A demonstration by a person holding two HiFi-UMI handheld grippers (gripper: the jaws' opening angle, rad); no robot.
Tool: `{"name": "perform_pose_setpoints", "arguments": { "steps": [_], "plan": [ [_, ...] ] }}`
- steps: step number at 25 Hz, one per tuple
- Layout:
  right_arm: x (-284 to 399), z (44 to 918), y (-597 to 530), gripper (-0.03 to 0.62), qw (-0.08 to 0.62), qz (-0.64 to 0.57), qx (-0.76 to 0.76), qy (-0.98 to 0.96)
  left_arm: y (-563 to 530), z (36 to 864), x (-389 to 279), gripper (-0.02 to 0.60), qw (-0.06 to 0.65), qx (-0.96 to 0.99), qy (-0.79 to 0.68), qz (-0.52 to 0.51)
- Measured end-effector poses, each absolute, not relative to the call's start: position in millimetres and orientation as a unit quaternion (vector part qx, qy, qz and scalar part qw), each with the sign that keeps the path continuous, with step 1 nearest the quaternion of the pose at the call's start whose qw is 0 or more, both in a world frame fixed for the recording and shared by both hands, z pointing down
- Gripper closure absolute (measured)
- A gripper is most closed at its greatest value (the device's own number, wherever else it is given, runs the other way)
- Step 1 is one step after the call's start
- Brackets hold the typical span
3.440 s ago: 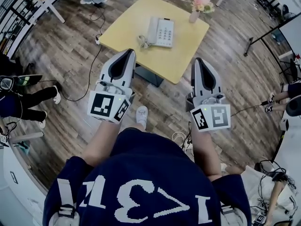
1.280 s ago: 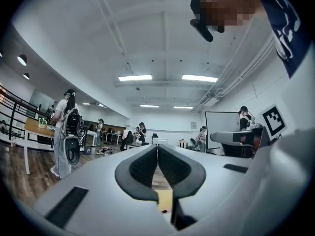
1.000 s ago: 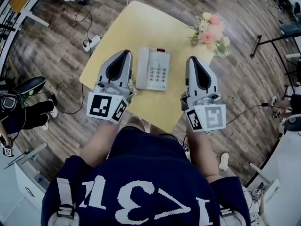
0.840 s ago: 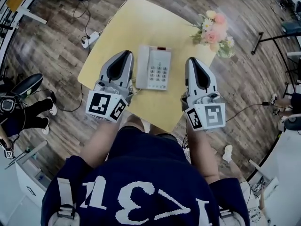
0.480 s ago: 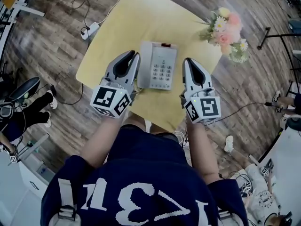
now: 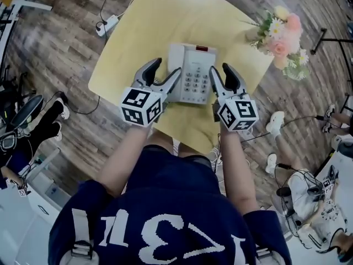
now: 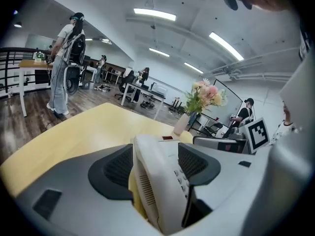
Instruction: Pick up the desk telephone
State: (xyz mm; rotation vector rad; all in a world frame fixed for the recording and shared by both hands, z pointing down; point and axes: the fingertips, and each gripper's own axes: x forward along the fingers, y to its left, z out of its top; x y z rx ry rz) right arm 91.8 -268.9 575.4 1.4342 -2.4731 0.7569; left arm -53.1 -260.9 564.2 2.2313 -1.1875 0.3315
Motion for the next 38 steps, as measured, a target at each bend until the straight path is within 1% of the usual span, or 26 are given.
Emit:
{"name": "perform_pose_setpoints", "arguments": {
  "steps": [3, 4, 8, 14, 18, 22, 27, 32, 38],
  "plan": [
    [88.7, 595.2, -266.0, 0.377, 0.087, 0.306, 0.462, -0.828, -257.2, 579.9, -53.6, 0.293, 0.332, 0.831, -0.430, 0.123],
    [87.4, 601.3, -264.6, 0.372, 0.086, 0.323, 0.455, -0.826, -256.1, 584.3, -53.6, 0.289, 0.346, 0.829, -0.422, 0.121],
    [82.0, 619.6, -259.9, 0.361, 0.091, 0.362, 0.427, -0.824, -253.5, 598.2, -51.2, 0.281, 0.375, 0.832, -0.389, 0.127],
    [72.3, 630.4, -255.8, 0.355, 0.091, 0.394, 0.397, -0.824, -249.0, 615.6, -45.2, 0.267, 0.452, 0.817, -0.340, 0.113],
    [69.5, 633.3, -254.1, 0.354, 0.095, 0.392, 0.390, -0.828, -251.3, 616.5, -40.4, 0.267, 0.450, 0.826, -0.319, 0.119],
    [69.9, 637.9, -254.1, 0.355, 0.096, 0.406, 0.388, -0.821, -252.3, 618.3, -40.0, 0.258, 0.465, 0.825, -0.305, 0.103],
    [68.1, 640.1, -255.6, 0.356, 0.098, 0.433, 0.386, -0.809, -252.6, 616.3, -41.5, 0.256, 0.458, 0.827, -0.314, 0.087],
    [71.0, 639.3, -254.9, 0.364, 0.089, 0.428, 0.398, -0.806, -250.8, 615.4, -41.2, 0.258, 0.439, 0.831, -0.330, 0.089],
    [69.2, 619.4, -249.5, 0.373, 0.073, 0.385, 0.402, -0.827, -242.4, 598.5, -43.1, 0.259, 0.394, 0.849, -0.340, 0.092]
  ]
}}
